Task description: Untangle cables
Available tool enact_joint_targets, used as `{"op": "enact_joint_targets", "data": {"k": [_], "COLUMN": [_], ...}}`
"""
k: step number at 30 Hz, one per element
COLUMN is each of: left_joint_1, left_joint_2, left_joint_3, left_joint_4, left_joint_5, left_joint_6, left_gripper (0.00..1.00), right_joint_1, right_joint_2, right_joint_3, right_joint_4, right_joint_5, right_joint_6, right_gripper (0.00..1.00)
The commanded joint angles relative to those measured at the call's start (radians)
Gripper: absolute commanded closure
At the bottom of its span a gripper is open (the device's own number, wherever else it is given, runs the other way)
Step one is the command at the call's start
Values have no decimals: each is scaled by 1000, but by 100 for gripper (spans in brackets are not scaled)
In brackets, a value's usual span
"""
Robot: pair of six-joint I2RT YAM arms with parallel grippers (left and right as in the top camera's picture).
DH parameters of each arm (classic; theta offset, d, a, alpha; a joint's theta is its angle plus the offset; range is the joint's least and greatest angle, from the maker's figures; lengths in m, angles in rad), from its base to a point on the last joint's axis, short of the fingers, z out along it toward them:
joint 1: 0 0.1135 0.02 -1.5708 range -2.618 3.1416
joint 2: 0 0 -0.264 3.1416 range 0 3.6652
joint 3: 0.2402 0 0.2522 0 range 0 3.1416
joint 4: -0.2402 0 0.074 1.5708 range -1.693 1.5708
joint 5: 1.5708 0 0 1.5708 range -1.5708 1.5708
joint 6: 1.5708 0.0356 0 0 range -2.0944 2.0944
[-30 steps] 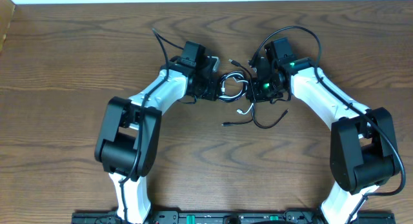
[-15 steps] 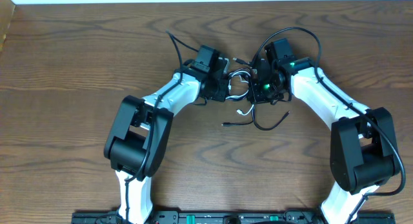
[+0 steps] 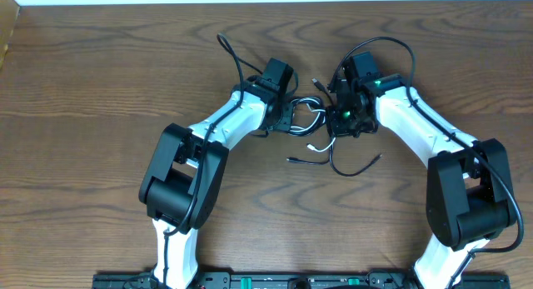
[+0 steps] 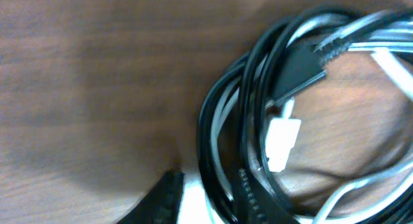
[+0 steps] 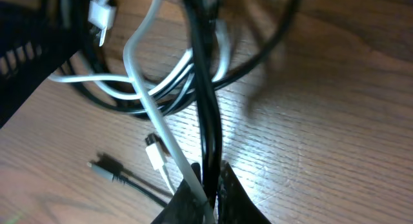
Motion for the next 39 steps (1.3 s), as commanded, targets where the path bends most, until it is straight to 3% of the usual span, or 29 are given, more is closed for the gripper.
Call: {"op": "enact_joint_targets", "data": {"k": [1,7,17,25,34,36,39], "left_joint_1": [6,6,6,4,3,3,3], "left_joint_2": [45,29,29,41,50,50,50], "left_joint_3": [11,127,143,83,35,27,26], "left_joint_4": [-128,-279,-246,-124,-129,-128,-128], "left_joint_5": [-41,-39,20,18,-23,-58,-57], "left_joint_6": [-10,-10,-10,-40,-39,-31,60], "left_gripper": [65,57,57,72,74,90,92], "right_joint_1": [-2,-2,-2,10,31,30,10], "right_joint_2": [-8,-8,-8,-8,-8,-8,-17], "right_joint_3": [12,12,12,12,12,12,35], "right_joint_4": [-2,0,-13,-21,-24,-24,-56], "right_joint_5": [32,-49,-143,-147,-136,-111,-174], "right_joint_6": [4,3,3,3,3,3,-10], "right_gripper": [95,94,91,90,88,88,81]}}
